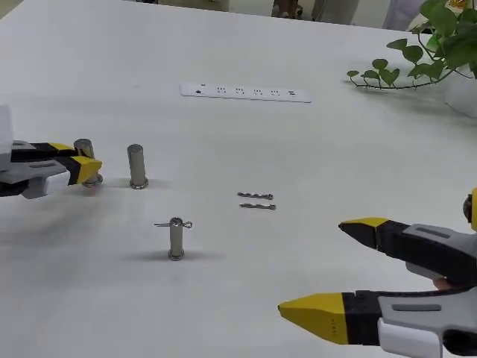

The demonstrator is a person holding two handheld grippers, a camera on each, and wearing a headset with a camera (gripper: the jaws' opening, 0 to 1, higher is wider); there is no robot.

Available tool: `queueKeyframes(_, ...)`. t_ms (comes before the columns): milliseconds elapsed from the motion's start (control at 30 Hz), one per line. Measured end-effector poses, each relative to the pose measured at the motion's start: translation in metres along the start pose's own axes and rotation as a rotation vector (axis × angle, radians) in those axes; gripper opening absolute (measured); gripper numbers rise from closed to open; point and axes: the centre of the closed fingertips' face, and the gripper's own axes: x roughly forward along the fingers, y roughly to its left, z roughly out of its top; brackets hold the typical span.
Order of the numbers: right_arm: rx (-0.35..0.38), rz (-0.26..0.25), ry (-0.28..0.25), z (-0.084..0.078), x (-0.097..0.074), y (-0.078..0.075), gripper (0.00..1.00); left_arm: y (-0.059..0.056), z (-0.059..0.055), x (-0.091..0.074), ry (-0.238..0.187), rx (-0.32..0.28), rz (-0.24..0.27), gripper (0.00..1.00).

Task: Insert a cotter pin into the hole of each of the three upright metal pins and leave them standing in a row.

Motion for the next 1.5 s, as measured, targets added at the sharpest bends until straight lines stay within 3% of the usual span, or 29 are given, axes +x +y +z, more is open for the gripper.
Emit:
queueKeyframes(100,-0.006,0.004,-0.009,0.001,-0.001,0.002,0.85,-0.012,0.006,-0.01,-0.003,0.028,-0.019,0.09)
queueKeyframes(233,-0.009,0.01,-0.019,0.003,-0.002,0.005,0.84,-0.033,0.012,-0.022,-0.009,0.045,-0.08,0.09)
queueKeyframes(500,-0.023,0.01,-0.016,0.002,-0.005,0.007,0.85,-0.067,0.026,-0.043,-0.009,0.068,-0.098,0.09)
queueKeyframes(700,-0.026,0.013,-0.028,0.003,-0.008,0.009,0.85,-0.101,0.041,-0.058,-0.04,0.067,-0.111,0.09)
queueKeyframes(767,-0.025,0.012,-0.025,0.002,-0.008,0.009,0.86,-0.11,0.045,-0.062,-0.048,0.096,-0.119,0.09)
queueKeyframes(933,-0.026,0.018,-0.035,0.003,-0.01,0.011,0.86,-0.13,0.051,-0.068,-0.057,0.087,-0.145,0.09)
queueKeyframes(1000,-0.028,0.018,-0.036,0.003,-0.01,0.011,0.86,-0.141,0.05,-0.067,-0.058,0.089,-0.172,0.09)
queueKeyframes(1167,-0.03,0.02,-0.034,0.003,-0.01,0.01,0.86,-0.17,0.034,-0.053,-0.01,0.118,-0.242,0.09)
queueKeyframes(1300,-0.028,0.022,-0.035,0.003,-0.01,0.011,0.85,-0.185,0.022,-0.042,0.022,0.119,-0.28,0.09)
queueKeyframes(1500,-0.029,0.022,-0.034,0.003,-0.01,0.011,0.85,-0.199,0.011,-0.028,0.051,0.143,-0.309,0.09)
